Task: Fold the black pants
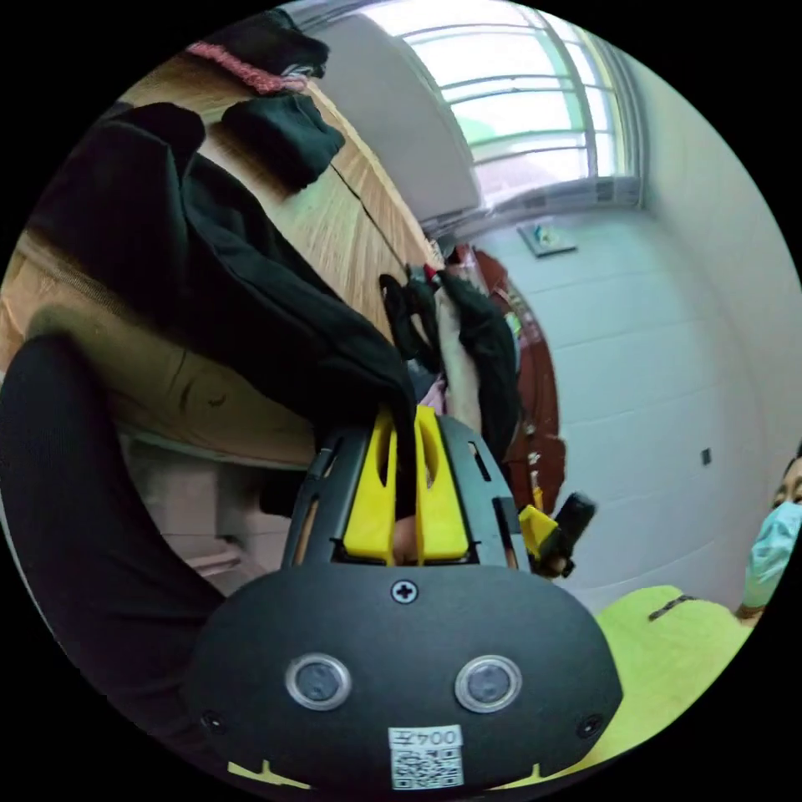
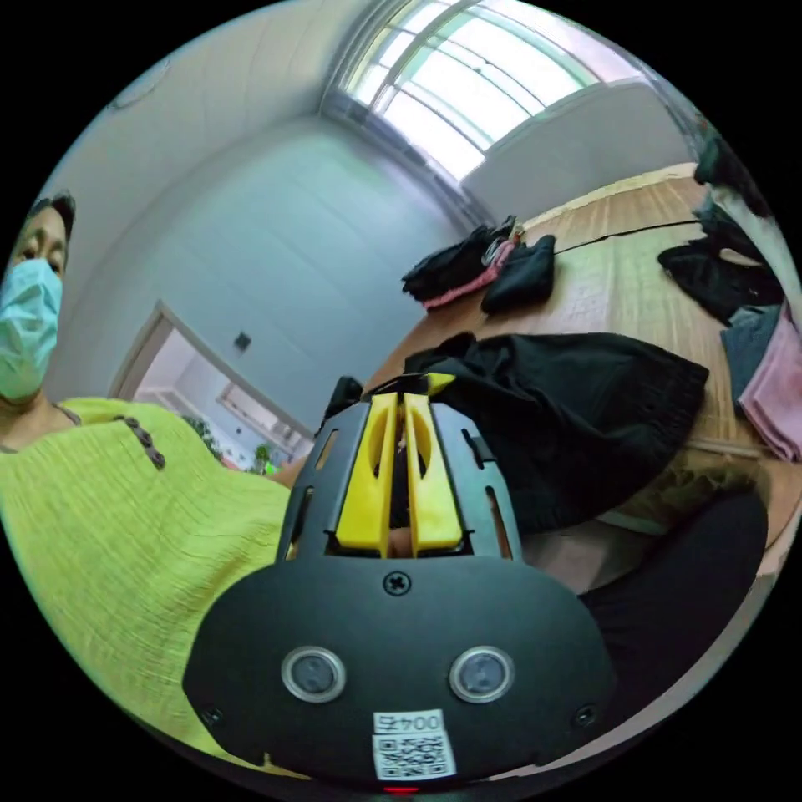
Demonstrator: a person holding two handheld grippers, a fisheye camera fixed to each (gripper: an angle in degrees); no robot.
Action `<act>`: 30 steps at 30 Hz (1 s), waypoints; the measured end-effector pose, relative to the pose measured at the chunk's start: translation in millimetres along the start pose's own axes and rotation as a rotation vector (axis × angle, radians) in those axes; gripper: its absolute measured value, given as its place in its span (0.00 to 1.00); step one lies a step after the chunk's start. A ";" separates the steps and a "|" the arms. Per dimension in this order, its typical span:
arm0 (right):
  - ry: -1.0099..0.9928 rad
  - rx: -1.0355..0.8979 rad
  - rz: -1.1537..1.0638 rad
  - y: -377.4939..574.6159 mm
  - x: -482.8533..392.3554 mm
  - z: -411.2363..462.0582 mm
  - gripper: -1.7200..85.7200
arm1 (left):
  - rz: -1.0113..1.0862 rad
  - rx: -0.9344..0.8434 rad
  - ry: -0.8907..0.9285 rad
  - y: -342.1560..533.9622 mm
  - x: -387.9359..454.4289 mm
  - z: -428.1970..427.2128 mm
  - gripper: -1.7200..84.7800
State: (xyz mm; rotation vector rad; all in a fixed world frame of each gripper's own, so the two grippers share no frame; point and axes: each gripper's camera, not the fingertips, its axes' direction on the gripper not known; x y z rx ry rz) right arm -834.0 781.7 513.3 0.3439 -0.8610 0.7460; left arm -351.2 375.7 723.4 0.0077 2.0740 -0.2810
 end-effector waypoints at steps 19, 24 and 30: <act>0.383 0.016 -0.054 30.6 -26.7 22.2 0.28 | -0.044 0.159 0.289 -49.4 26.5 -81.5 0.05; 0.488 -0.061 -0.399 25.4 -93.5 74.2 0.30 | -0.163 0.140 0.275 -65.1 41.7 -56.6 0.04; 0.740 0.032 -0.611 45.9 -131.1 125.3 0.30 | -0.212 0.187 0.173 -94.7 76.4 -47.4 0.05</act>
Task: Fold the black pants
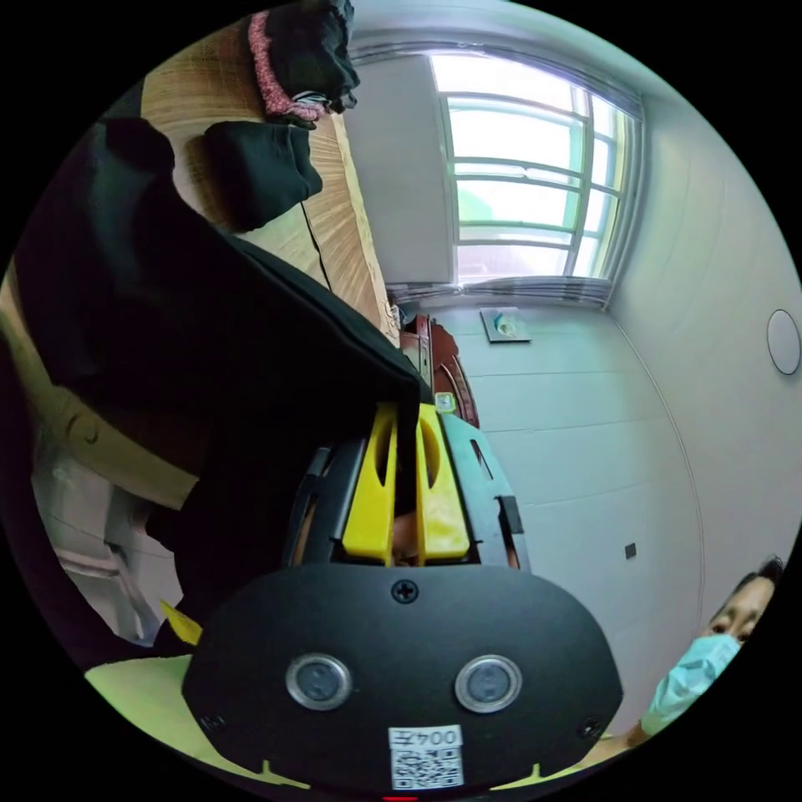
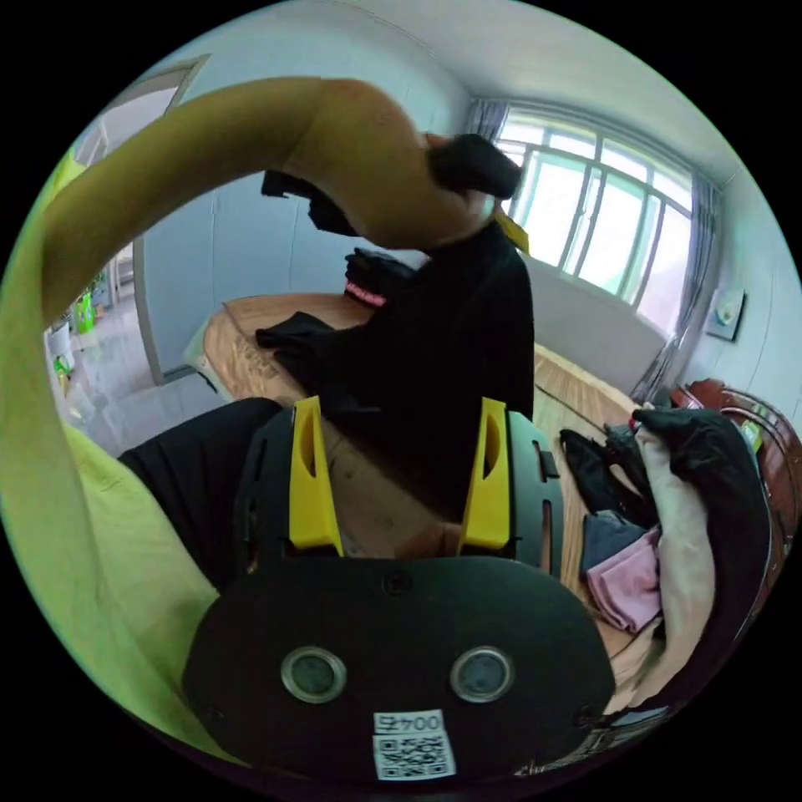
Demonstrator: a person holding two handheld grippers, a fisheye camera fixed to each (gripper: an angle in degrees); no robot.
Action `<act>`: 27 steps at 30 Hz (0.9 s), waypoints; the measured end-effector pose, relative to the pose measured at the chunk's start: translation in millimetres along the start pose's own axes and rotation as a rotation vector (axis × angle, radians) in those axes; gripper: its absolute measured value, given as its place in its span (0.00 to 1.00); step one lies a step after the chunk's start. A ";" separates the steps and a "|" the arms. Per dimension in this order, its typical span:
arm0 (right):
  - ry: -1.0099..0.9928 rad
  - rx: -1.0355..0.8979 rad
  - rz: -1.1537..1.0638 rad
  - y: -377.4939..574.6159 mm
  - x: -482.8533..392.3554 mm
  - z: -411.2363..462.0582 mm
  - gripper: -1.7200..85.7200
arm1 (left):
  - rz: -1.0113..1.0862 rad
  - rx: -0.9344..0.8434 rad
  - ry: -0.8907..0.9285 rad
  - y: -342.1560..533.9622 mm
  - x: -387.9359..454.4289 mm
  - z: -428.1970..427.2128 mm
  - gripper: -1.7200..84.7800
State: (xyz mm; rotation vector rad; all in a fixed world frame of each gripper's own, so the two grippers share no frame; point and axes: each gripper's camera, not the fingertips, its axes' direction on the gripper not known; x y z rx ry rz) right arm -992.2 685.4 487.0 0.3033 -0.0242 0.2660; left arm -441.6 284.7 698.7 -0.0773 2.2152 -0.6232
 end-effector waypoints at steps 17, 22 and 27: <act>-0.213 0.200 0.915 -83.6 214.0 -100.3 0.05 | 0.145 -0.356 0.192 -41.5 14.9 8.1 0.09; -0.169 0.281 0.746 -141.5 232.6 -159.8 0.05 | 0.293 -0.345 0.282 -9.3 -33.3 -46.7 0.12; -0.158 0.391 0.579 -201.7 227.6 -230.1 0.05 | 0.545 -0.053 -0.105 19.5 -50.0 -127.9 0.17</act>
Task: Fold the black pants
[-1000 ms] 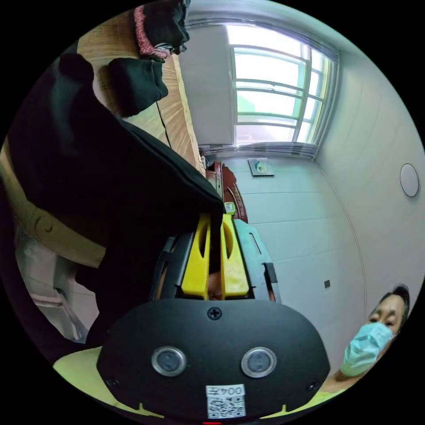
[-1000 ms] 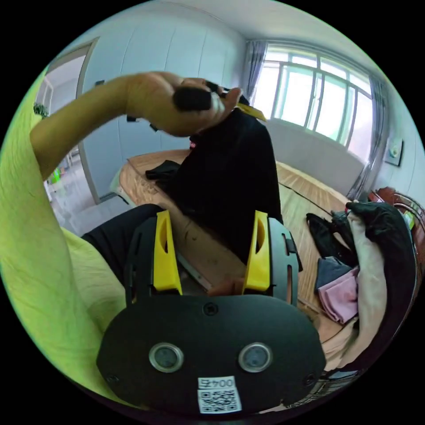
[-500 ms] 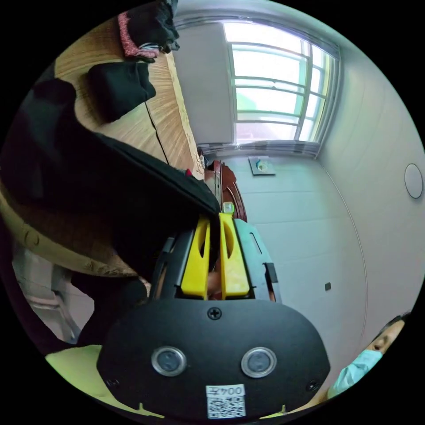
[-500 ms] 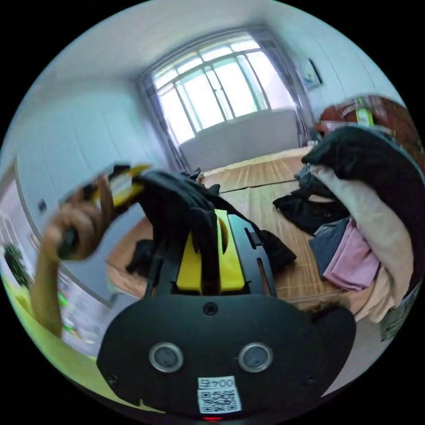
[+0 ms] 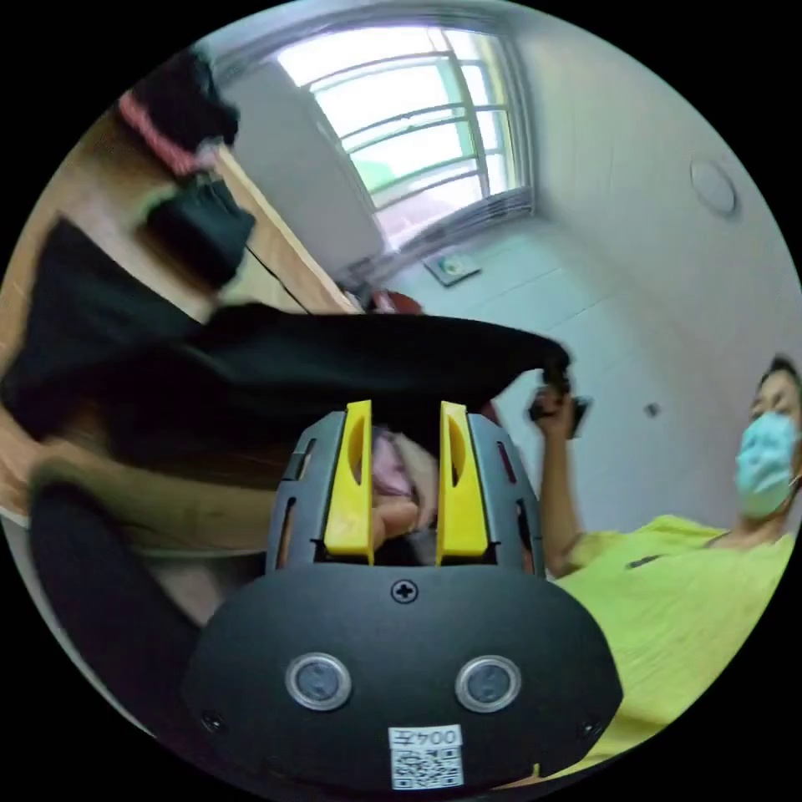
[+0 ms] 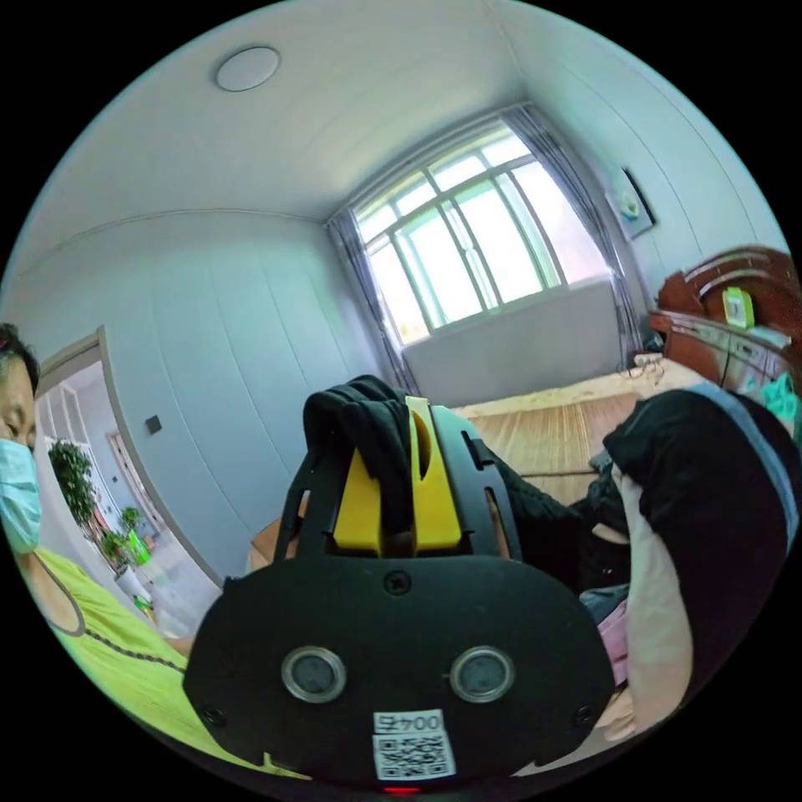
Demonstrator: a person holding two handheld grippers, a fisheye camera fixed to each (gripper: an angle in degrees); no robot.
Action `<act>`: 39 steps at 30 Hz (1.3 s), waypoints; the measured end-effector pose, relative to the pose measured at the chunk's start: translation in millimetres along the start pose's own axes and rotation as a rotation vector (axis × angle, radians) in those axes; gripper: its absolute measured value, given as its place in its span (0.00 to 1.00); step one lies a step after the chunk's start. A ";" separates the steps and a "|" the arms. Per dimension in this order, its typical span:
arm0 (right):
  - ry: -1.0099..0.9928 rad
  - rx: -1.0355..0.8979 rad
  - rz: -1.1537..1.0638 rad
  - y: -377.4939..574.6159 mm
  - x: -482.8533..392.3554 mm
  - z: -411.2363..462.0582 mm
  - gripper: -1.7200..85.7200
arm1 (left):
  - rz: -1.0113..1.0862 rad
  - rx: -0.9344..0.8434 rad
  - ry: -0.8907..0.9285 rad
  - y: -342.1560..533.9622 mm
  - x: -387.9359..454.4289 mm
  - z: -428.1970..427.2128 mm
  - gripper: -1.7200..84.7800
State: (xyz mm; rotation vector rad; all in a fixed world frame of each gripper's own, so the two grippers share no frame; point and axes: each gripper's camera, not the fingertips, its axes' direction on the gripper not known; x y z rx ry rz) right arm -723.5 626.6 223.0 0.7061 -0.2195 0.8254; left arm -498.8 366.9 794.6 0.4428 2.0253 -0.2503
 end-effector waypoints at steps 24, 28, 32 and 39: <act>-0.062 0.033 -0.177 -13.5 -222.5 -132.5 0.05 | 0.594 -0.496 -0.556 26.5 92.4 290.9 0.21; -0.008 0.040 -0.207 -6.3 -254.3 -140.7 0.05 | 0.681 -0.641 -0.678 39.8 81.2 315.2 0.07; 0.135 0.059 -0.247 -15.3 -277.9 -138.4 0.05 | 0.470 -0.497 -0.663 -2.1 65.6 267.6 0.04; 0.423 0.031 -0.379 -88.7 -321.4 -113.6 0.05 | 0.035 0.162 -0.472 -188.0 61.5 23.2 0.03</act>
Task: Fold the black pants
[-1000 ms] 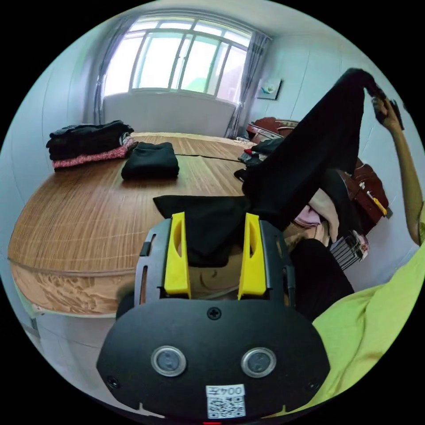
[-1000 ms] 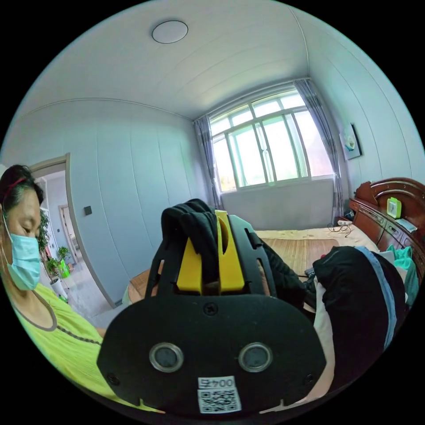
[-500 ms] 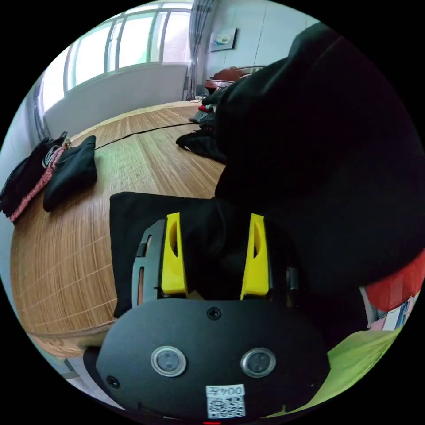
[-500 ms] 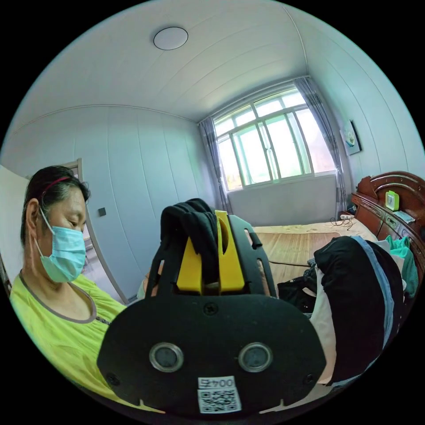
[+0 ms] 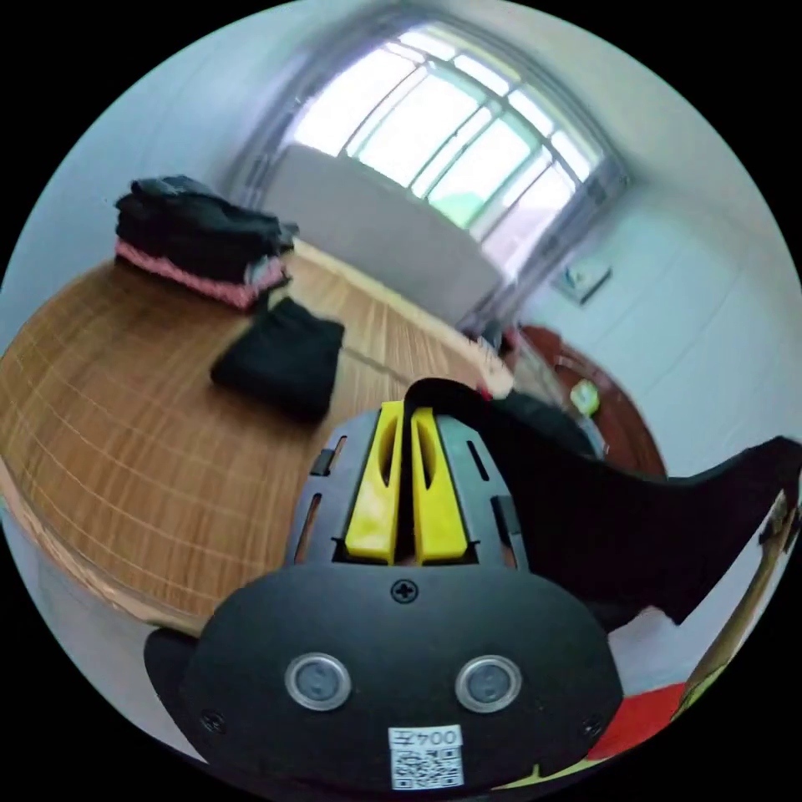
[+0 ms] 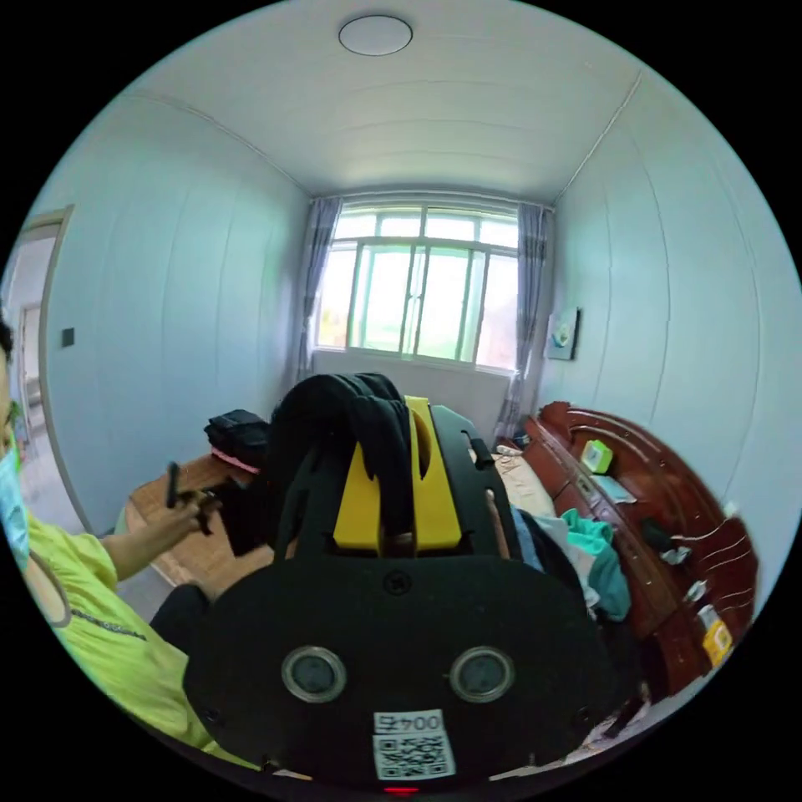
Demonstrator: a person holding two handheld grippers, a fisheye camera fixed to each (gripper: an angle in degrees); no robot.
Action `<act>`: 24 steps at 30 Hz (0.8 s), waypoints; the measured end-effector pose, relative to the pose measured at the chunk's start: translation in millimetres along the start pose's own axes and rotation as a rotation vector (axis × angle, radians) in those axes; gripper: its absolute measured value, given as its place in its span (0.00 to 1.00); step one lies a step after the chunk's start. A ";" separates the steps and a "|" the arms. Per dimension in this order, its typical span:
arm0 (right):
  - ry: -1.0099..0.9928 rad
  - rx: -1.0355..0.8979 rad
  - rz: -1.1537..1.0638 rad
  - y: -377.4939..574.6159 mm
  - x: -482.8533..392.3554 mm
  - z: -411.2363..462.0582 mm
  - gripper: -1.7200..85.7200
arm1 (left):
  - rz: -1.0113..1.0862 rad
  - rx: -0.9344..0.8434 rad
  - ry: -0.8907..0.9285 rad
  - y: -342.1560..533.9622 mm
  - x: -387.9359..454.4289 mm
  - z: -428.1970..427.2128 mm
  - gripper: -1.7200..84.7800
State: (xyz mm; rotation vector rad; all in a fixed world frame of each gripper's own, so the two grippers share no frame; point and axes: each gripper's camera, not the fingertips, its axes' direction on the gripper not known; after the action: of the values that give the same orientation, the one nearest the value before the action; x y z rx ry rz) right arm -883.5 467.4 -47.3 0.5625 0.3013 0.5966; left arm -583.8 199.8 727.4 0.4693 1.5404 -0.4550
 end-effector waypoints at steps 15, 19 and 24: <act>0.399 -0.064 -0.349 -187.4 -177.0 66.5 0.06 | 0.265 0.549 -0.205 -97.6 -36.8 -295.7 0.03; 0.420 -0.012 -0.324 -216.7 -224.4 70.3 0.06 | 0.317 0.506 -0.246 -36.8 -68.9 -290.3 0.03; 0.357 0.104 -0.208 -241.3 -267.0 64.5 0.06 | 0.315 0.450 -0.159 71.2 -91.8 -256.2 0.03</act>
State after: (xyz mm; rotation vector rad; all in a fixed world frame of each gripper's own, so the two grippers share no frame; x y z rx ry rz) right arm -960.2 114.8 -106.0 0.5153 0.7227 0.4793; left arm -756.0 399.9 824.7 0.9847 1.1801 -0.5776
